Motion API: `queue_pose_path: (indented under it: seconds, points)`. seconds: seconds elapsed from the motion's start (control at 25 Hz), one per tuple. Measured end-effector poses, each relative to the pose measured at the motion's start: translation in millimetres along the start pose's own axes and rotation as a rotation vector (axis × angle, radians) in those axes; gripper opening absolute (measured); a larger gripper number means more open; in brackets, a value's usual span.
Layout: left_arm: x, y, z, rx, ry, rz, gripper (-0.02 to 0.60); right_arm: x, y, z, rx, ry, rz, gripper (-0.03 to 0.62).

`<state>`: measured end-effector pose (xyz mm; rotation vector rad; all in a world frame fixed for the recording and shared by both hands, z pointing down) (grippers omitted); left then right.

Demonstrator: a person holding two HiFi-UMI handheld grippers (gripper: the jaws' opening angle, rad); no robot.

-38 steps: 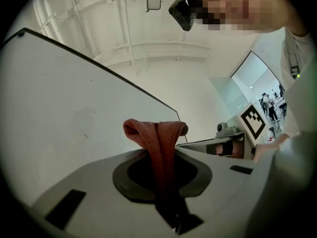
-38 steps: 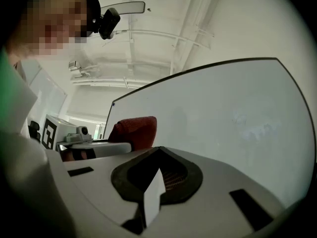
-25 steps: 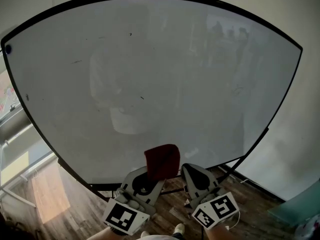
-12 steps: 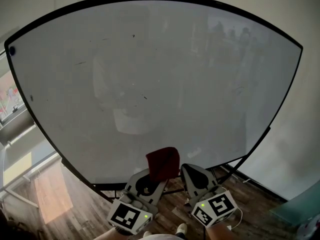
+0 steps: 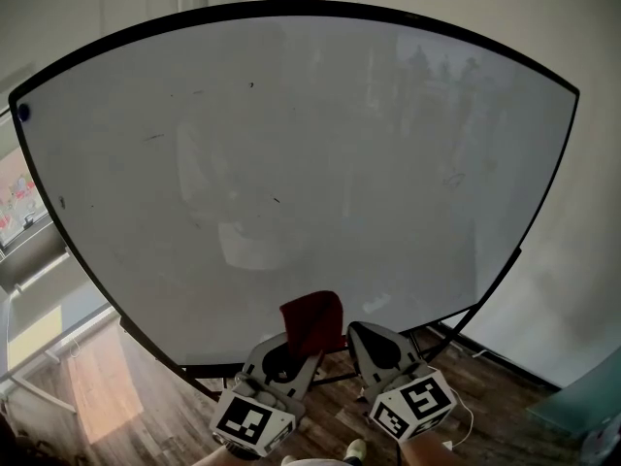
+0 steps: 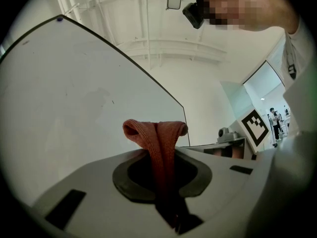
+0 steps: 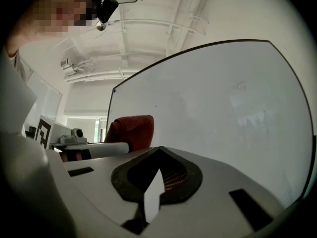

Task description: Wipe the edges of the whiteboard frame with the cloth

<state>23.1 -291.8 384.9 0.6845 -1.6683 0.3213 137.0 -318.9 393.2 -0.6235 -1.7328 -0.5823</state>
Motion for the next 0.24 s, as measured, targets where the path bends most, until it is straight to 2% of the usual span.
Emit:
queue_pose_path:
  seconds: [0.24]
  points:
    - [-0.6, -0.9, -1.6, 0.002, -0.003, -0.001, 0.064, -0.1, 0.8, -0.8, 0.0, -0.003, 0.002, 0.002]
Point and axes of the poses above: the fingertips, and each gripper's own axes: y backward along the fingers, z to its left, x out of its underside, the point moved 5 cm from there along y, backward along the fingers, and after that the axes turned 10 degrees about -y, right-handed, at the moved point
